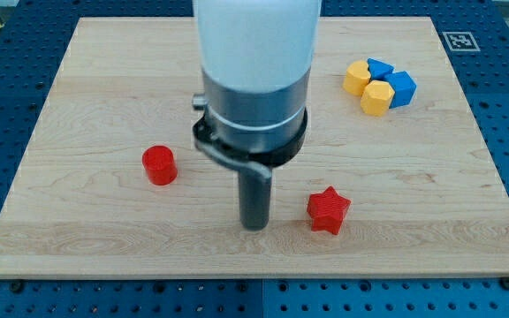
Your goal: Move the red circle below the green blocks
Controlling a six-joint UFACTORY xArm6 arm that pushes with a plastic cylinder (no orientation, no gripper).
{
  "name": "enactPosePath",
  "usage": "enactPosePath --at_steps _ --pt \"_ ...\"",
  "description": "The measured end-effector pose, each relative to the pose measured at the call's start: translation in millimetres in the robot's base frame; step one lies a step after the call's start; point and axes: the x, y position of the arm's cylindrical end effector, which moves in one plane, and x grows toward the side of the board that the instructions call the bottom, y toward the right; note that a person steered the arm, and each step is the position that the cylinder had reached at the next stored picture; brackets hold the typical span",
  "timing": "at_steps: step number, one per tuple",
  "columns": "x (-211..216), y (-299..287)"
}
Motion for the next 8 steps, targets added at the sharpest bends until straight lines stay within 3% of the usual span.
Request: enactPosePath --at_steps 2,3,4,7,8 --pt "-4 -121" --pt "-61 -137" --pt "-76 -104" --pt "-71 -80" --pt "-108 -82"
